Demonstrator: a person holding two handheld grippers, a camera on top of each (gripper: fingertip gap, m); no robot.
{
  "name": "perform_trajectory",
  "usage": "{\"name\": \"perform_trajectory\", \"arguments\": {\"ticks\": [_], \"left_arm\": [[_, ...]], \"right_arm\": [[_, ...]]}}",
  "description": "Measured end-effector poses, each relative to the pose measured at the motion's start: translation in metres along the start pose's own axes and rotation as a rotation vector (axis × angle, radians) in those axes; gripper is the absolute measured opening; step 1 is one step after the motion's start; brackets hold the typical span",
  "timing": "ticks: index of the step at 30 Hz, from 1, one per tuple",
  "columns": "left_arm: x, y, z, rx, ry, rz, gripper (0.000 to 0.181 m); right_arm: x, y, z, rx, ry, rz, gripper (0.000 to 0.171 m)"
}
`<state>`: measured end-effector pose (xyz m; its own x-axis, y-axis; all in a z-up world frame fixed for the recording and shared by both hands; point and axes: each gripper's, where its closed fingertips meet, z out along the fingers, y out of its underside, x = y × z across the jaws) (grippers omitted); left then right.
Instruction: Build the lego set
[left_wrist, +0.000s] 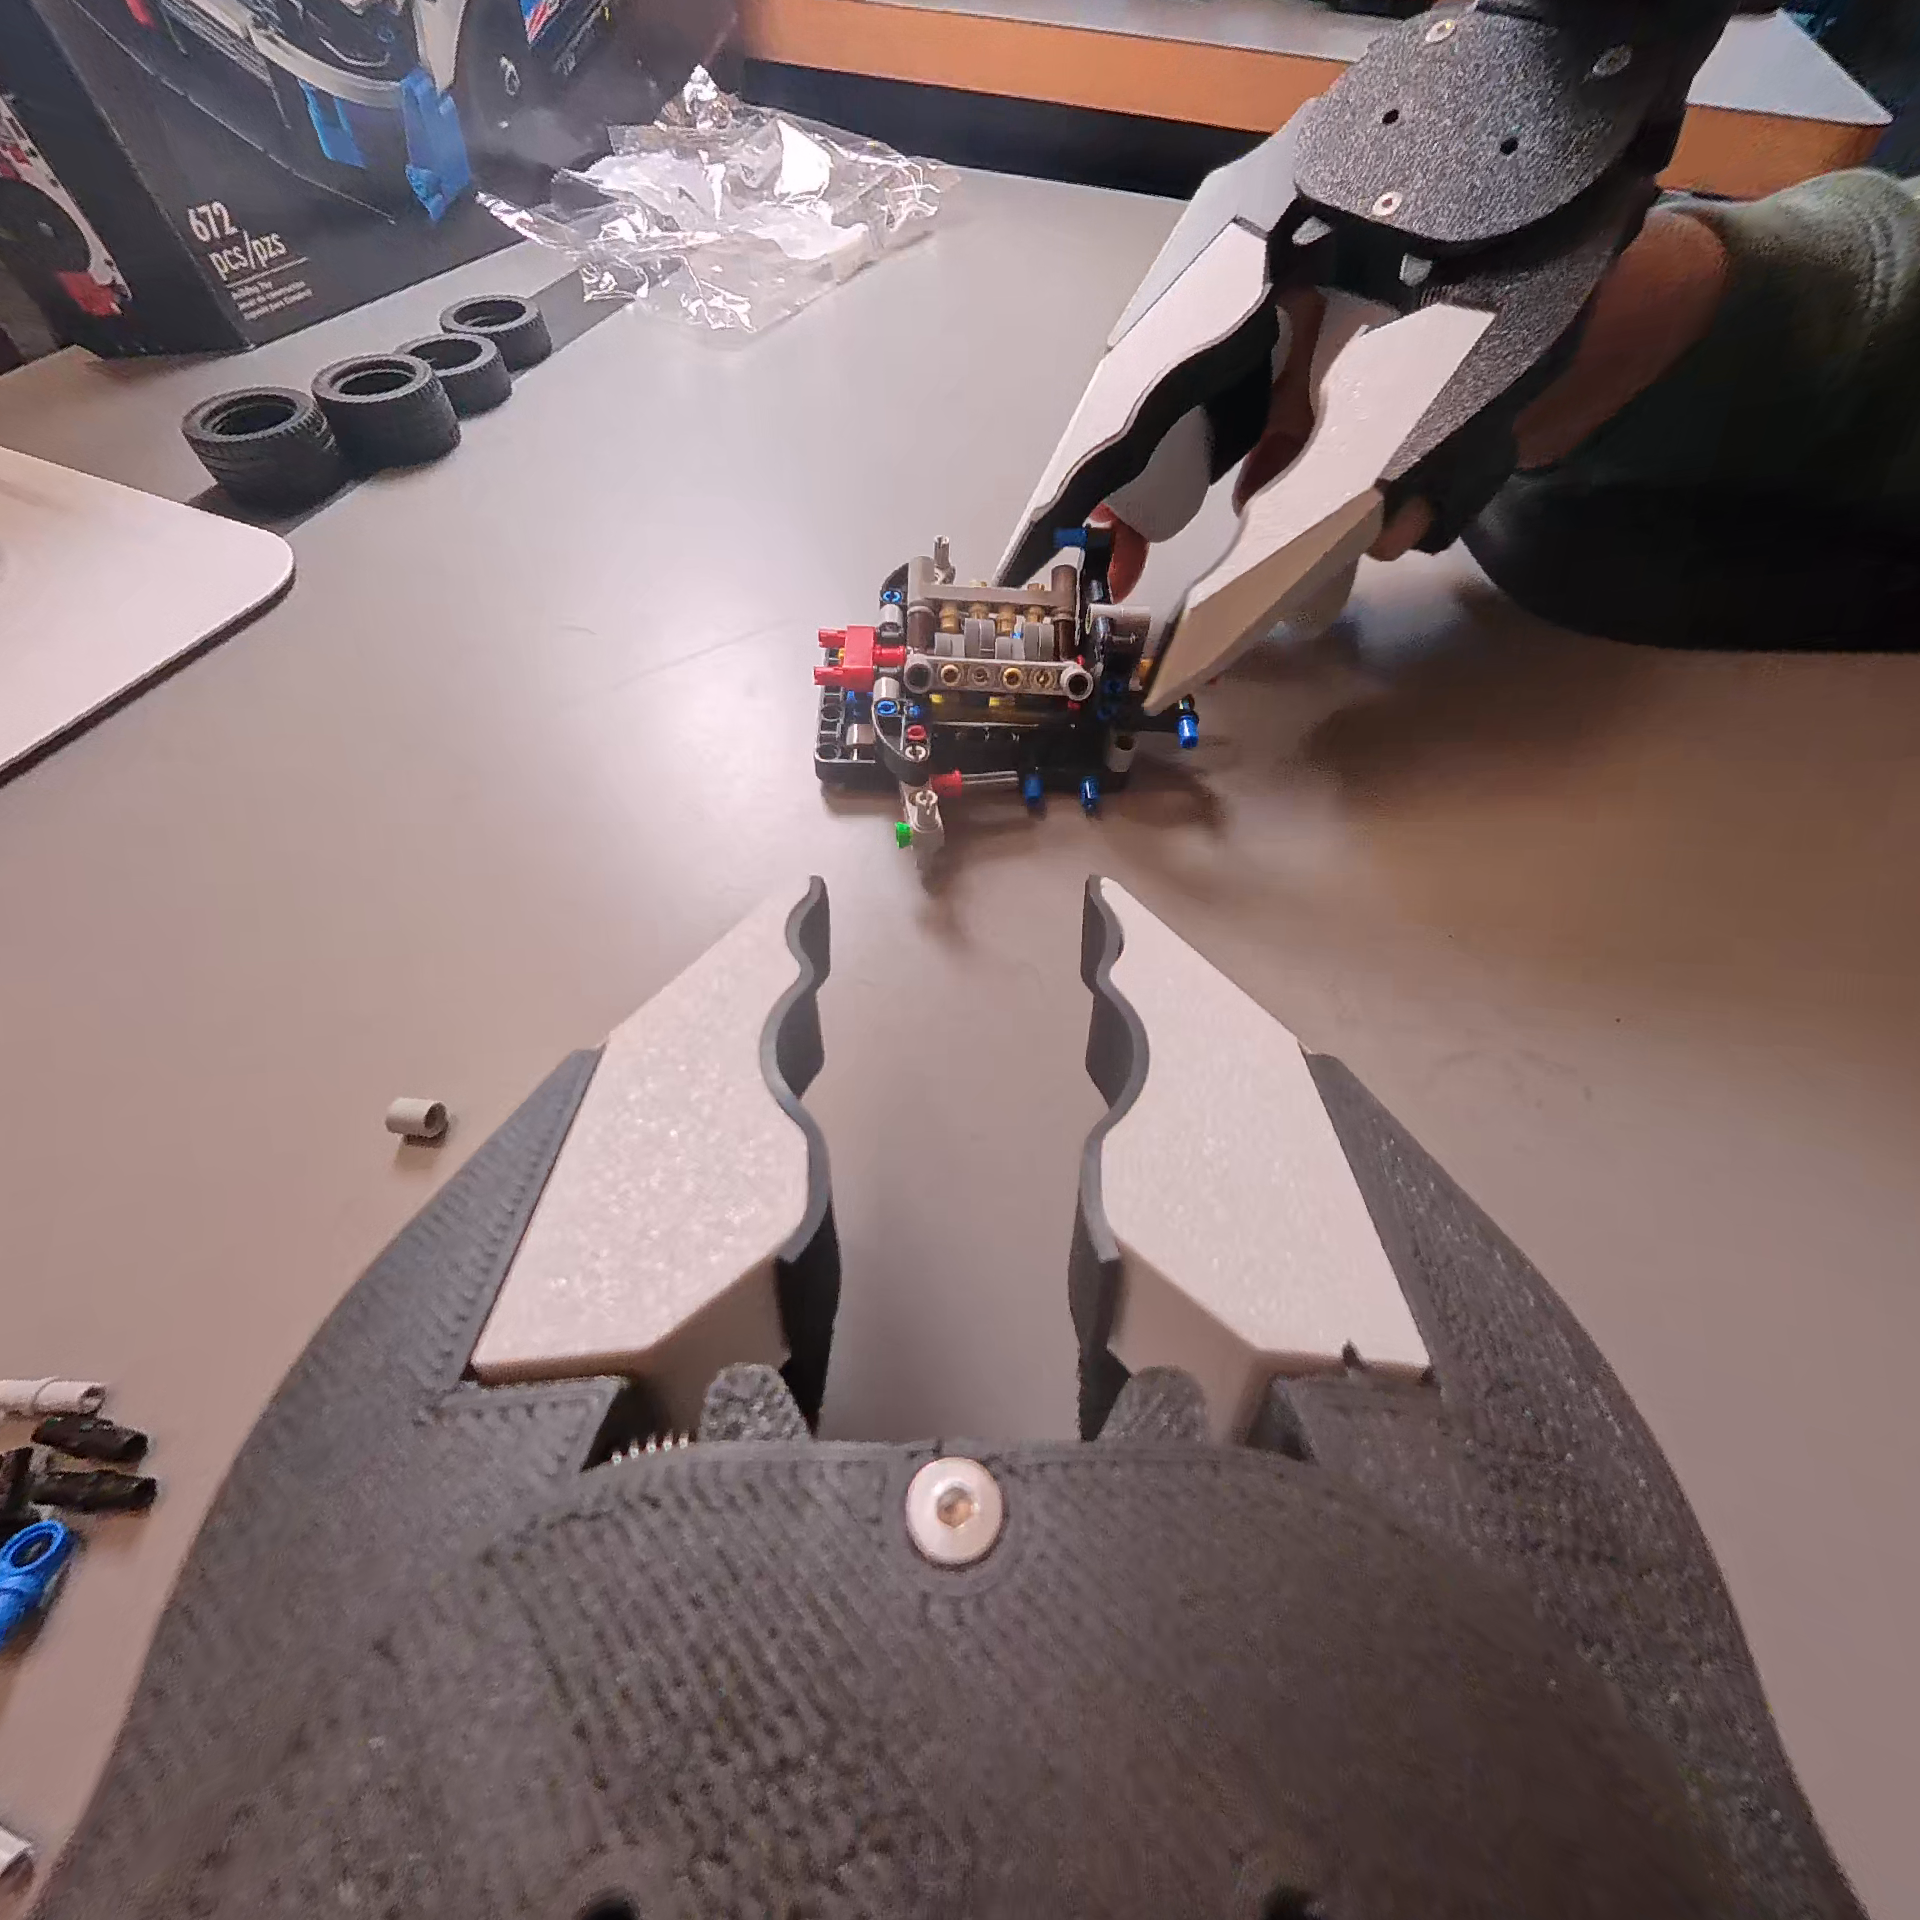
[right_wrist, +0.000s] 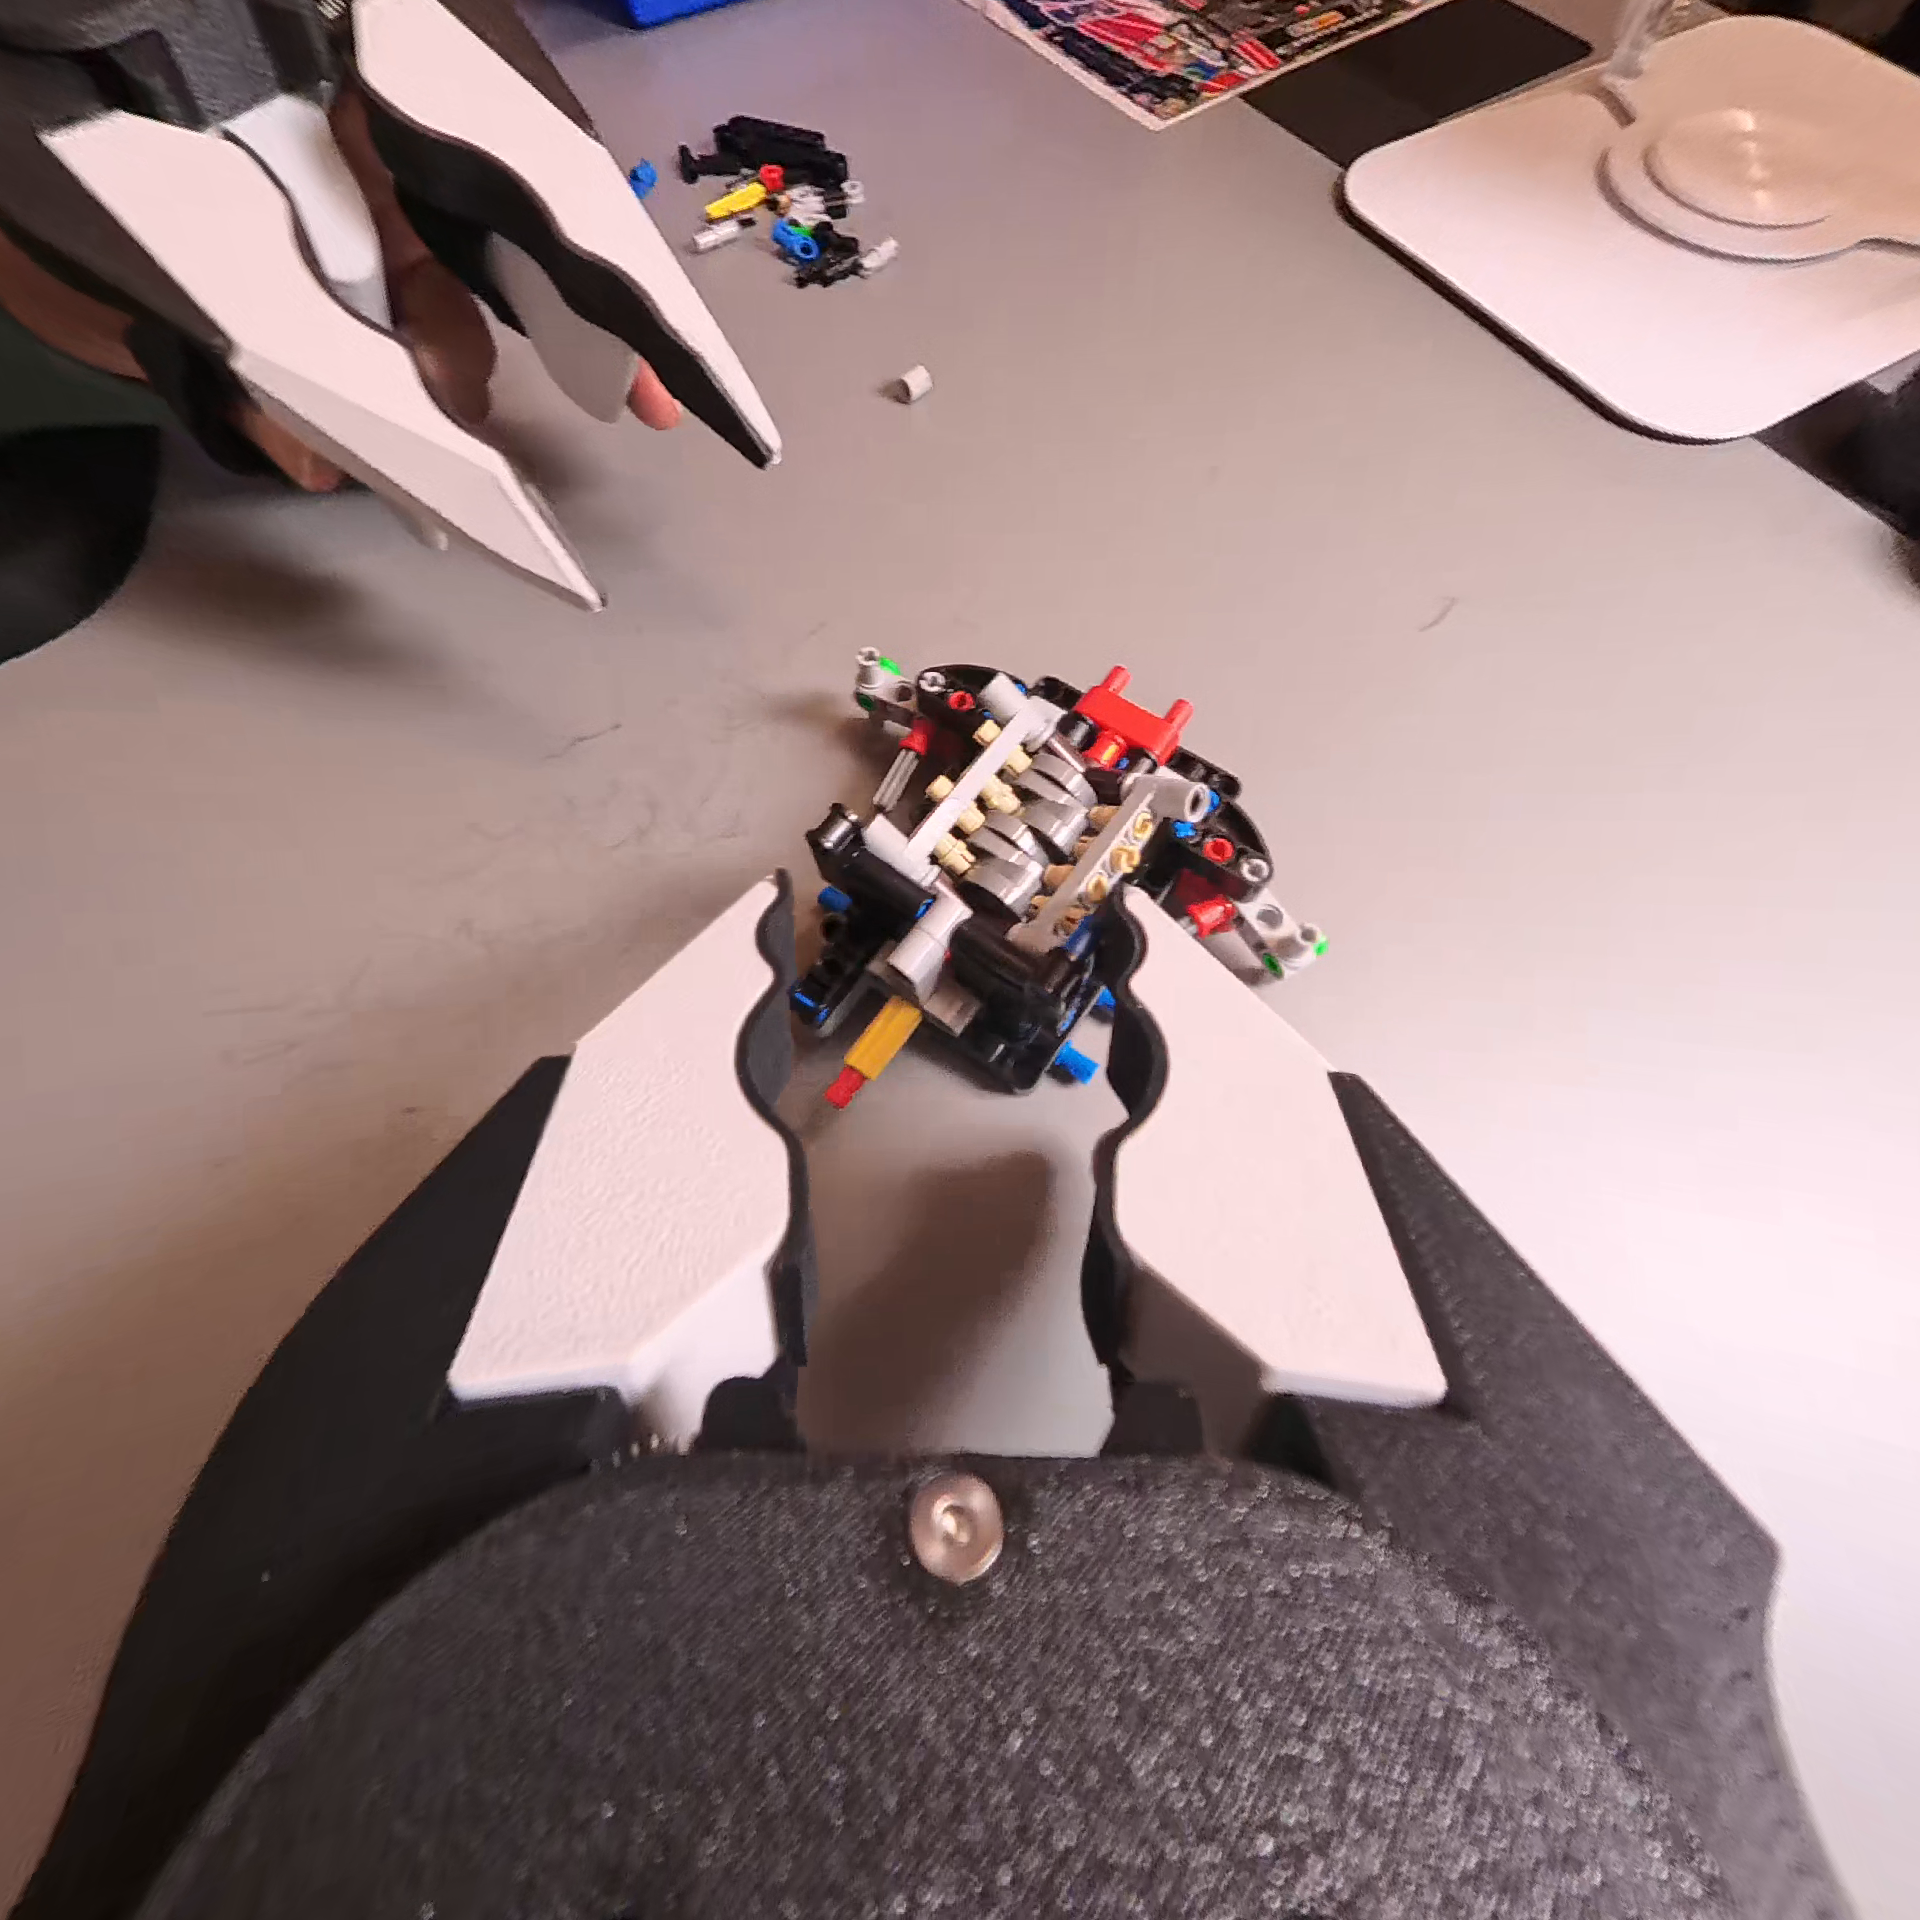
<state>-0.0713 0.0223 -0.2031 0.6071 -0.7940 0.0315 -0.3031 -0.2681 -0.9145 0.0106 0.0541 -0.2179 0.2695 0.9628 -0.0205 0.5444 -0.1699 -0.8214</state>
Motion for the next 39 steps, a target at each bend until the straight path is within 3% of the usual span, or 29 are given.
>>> {"name": "perform_trajectory", "arguments": {"ticks": [5,9,15,19,25,31,39], "left_arm": [[0.002,0.0,0.001,-0.003,0.002,0.01,0.047],[0.002,-0.001,0.001,0.0,-0.002,0.016,0.047],[0.0,-0.001,0.0,0.003,-0.015,0.012,0.047],[-0.002,-0.001,-0.001,0.005,-0.023,0.014,0.047],[0.0,-0.001,0.0,0.003,-0.024,0.027,0.047],[0.001,-0.003,0.0,0.006,-0.025,0.033,0.047],[0.001,-0.002,0.0,-0.003,-0.04,0.05,0.047]], "right_arm": [[0.004,-0.002,0.004,0.012,-0.021,-0.082,0.042],[-0.016,-0.004,0.005,0.037,-0.191,-0.248,0.041],[-0.041,-0.004,0.008,0.036,-0.411,-0.332,0.04],[-0.034,-0.009,0.013,0.057,-0.354,-0.32,0.042],[-0.018,-0.017,-0.002,0.089,-0.2,-0.246,0.056],[-0.036,-0.015,-0.001,0.049,-0.127,-0.232,0.069],[-0.03,-0.012,0.018,0.028,-0.066,-0.192,0.058]]}}
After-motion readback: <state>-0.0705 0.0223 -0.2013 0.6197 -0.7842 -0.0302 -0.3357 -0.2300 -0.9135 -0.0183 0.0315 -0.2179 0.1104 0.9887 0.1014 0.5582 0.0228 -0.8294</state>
